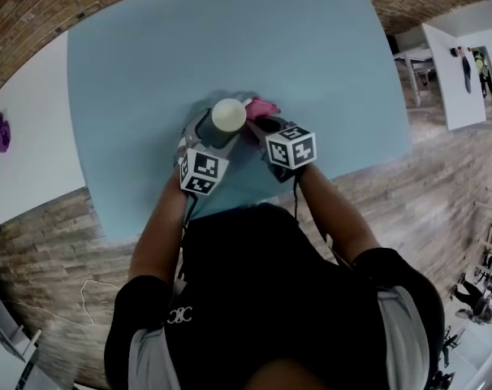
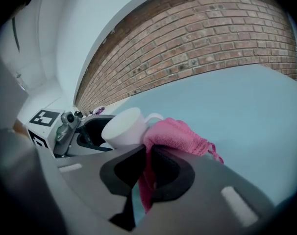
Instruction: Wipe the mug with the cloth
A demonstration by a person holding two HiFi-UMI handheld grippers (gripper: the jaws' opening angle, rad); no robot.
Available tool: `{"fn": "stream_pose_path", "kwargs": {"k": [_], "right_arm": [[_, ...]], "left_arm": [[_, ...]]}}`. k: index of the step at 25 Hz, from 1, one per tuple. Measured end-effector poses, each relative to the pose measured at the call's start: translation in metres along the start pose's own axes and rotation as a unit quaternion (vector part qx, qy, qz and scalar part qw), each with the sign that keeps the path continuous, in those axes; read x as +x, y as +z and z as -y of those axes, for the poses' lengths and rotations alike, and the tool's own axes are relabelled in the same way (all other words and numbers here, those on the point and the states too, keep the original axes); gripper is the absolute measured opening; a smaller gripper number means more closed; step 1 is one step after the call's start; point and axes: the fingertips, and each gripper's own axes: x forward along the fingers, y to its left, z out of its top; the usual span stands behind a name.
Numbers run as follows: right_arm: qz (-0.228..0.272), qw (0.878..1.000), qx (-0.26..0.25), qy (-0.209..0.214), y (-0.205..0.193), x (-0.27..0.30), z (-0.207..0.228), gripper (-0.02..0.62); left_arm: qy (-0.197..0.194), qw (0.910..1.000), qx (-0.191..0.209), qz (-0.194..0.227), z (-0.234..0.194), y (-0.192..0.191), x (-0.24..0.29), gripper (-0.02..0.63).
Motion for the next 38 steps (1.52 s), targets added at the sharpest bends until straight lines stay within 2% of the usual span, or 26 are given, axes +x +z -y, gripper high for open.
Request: {"fn": "stream_pose_path", "kwargs": {"k": [3, 6, 11, 14, 18, 21, 27, 30, 34, 36, 38], "right_arm": [[-0.006, 1.0, -0.006, -0.001, -0.003, 0.003, -0.003, 0.04], [-0.002, 1.0, -0.016, 0.0, 0.002, -0.003, -0.009, 0.04], [0.083, 0.995, 0.046, 0.036, 0.041, -0.026, -0.013, 0.04], [0.102, 0.994, 0.0, 0.04, 0.059, -0.034, -0.022, 0.04], [0.07, 0.995, -0.067, 0.006, 0.067, -0.031, -0.022, 0.04], [0.036, 0.995, -0.086, -0.024, 0.073, -0.021, -0.013, 0.04], [-0.038, 0.991, -0.126, -0.036, 0.078, -0.003, 0.006, 0.041], [-0.071, 0.991, -0.107, -0.036, 0.069, 0.006, 0.027, 0.041], [-0.094, 0.994, -0.047, -0.017, 0.054, 0.017, 0.045, 0.041], [-0.092, 0.996, -0.008, -0.007, 0.044, 0.022, 0.049, 0.04], [-0.066, 0.997, 0.048, 0.009, 0.04, 0.024, 0.05, 0.04]], "left_arm": [[0.001, 0.9999, 0.013, -0.006, 0.001, -0.003, 0.002, 0.407], [0.003, 0.9997, 0.022, -0.01, -0.001, -0.004, 0.001, 0.376], [-0.013, 0.9996, 0.026, -0.008, 0.001, -0.004, 0.001, 0.37], [-0.029, 0.9989, 0.034, -0.014, 0.003, -0.004, 0.001, 0.368], [-0.06, 0.9965, 0.054, -0.019, 0.004, -0.004, 0.0, 0.367], [-0.074, 0.9949, 0.065, -0.019, 0.003, -0.005, -0.001, 0.367], [-0.088, 0.9928, 0.079, -0.02, 0.002, -0.003, -0.001, 0.365], [-0.093, 0.992, 0.082, -0.022, 0.001, -0.005, -0.001, 0.365], [-0.087, 0.993, 0.076, -0.024, 0.0, -0.005, -0.002, 0.367], [-0.082, 0.9936, 0.073, -0.026, 0.0, -0.006, -0.003, 0.367], [-0.074, 0.9946, 0.066, -0.031, 0.0, -0.006, -0.004, 0.368]]}}
